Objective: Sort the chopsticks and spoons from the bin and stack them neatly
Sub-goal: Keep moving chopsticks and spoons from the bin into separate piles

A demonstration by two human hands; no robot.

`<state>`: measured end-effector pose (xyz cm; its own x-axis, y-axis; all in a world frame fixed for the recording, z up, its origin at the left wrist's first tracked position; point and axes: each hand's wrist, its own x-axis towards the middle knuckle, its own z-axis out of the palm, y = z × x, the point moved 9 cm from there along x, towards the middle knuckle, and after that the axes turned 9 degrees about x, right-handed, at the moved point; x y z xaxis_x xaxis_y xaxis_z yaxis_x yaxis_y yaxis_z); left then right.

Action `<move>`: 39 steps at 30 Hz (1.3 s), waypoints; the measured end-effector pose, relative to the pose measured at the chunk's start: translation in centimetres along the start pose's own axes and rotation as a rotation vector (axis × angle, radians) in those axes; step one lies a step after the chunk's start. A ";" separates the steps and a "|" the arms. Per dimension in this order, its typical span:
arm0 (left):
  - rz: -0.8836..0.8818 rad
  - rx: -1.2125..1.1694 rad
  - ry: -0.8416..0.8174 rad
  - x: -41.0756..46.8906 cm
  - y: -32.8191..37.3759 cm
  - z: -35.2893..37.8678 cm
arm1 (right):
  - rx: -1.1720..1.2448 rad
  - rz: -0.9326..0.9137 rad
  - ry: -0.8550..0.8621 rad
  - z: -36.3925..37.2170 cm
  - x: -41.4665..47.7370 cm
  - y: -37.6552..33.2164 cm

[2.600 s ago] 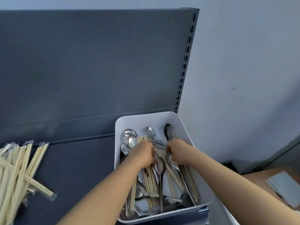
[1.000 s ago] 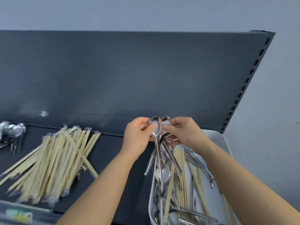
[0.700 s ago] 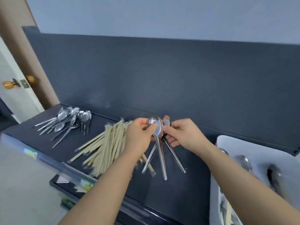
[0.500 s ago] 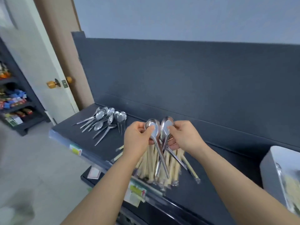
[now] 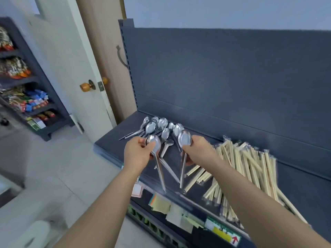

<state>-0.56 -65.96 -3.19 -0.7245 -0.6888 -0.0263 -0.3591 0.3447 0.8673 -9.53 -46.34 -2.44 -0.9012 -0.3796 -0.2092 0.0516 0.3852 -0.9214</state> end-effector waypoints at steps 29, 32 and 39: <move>0.362 0.404 -0.366 19.6 -2.1 10.0 | -0.441 0.226 0.363 4.6 14.9 4.8; 0.396 0.398 -0.390 19.7 -2.3 9.9 | -0.464 0.251 0.391 4.9 14.4 4.8; 0.597 0.523 -0.379 18.8 -0.3 8.5 | -0.555 0.209 0.464 5.4 12.2 2.7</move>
<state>-19.05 -73.56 -8.20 -0.9906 -0.0740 0.1152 -0.0140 0.8915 0.4528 -18.09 -54.46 -9.20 -0.9916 0.0942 -0.0886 0.1276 0.8244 -0.5514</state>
